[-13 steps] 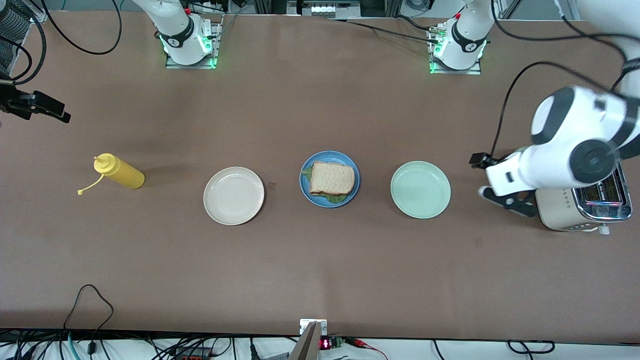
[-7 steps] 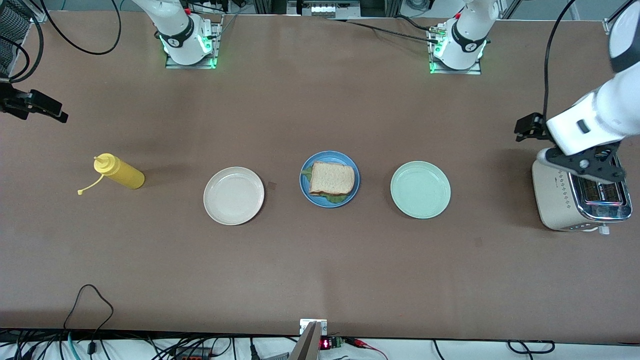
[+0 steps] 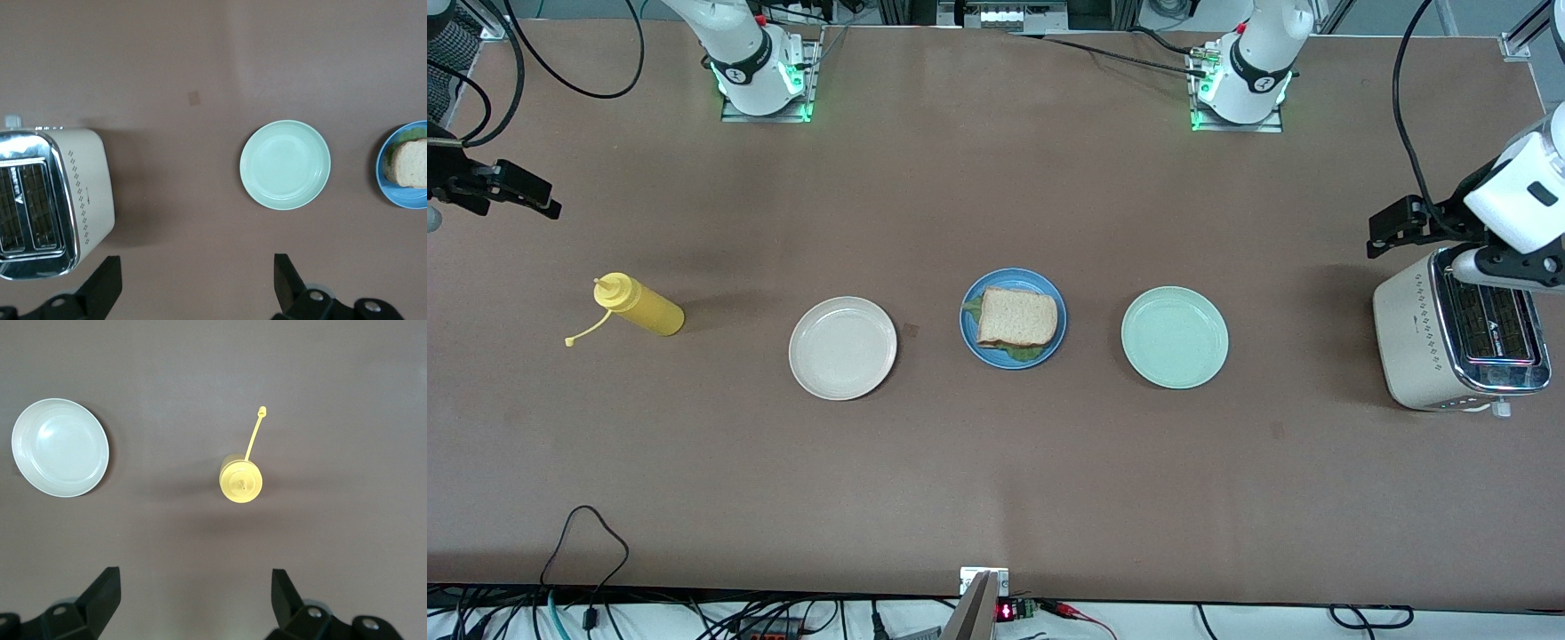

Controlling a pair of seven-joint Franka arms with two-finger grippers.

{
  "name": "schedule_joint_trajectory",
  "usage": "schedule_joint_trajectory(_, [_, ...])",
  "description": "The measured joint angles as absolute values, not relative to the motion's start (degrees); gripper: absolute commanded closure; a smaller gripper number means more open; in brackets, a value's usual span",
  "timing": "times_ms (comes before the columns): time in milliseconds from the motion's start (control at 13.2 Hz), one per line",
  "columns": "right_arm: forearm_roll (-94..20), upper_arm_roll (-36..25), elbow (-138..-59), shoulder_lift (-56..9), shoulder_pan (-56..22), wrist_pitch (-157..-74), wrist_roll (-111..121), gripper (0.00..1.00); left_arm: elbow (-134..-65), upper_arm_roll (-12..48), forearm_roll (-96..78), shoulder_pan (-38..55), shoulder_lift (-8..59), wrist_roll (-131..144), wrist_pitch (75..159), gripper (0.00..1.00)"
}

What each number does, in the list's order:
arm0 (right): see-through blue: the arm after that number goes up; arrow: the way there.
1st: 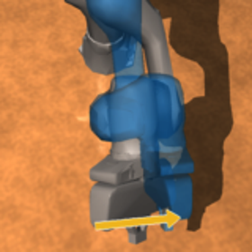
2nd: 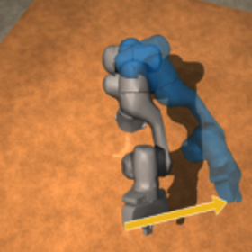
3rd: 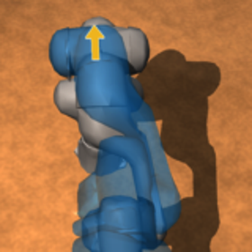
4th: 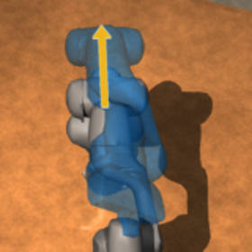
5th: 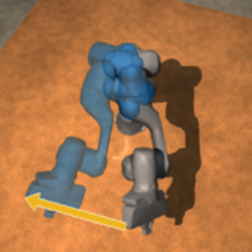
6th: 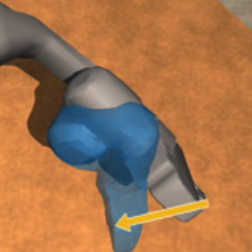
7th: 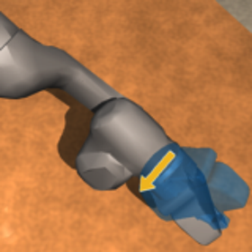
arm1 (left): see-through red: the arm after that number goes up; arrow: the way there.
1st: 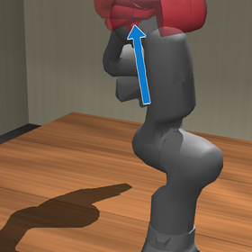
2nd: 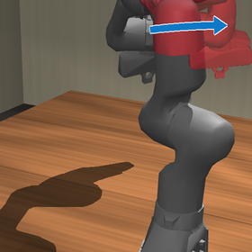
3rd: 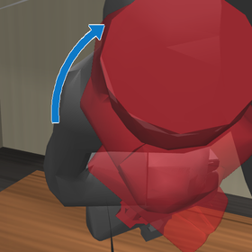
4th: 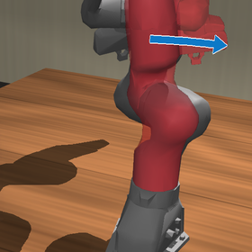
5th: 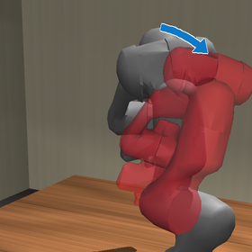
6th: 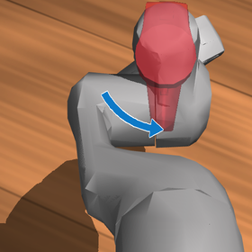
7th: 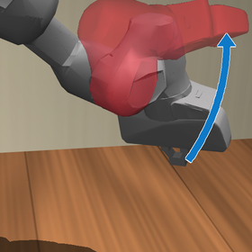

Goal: Make sandwich in blue plate with both arms

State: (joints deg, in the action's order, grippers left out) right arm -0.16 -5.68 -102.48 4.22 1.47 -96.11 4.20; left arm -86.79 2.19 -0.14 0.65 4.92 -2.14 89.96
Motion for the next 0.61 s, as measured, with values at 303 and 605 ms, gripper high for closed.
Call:
schedule_joint_trajectory(303, [-0.16, -5.8, -102.17, 4.22, 1.5, -96.16, 4.2, 0.0, -95.79, 1.89, -0.14, 0.86, -1.55, -2.14, 91.29, 0.0])
schedule_joint_trajectory(605, [-0.14, -5.8, -102.1, 4.22, 1.5, -96.16, 4.21, 0.0, -97.05, 1.89, -0.14, 0.91, -2.2, -2.09, 91.86, 0.0])
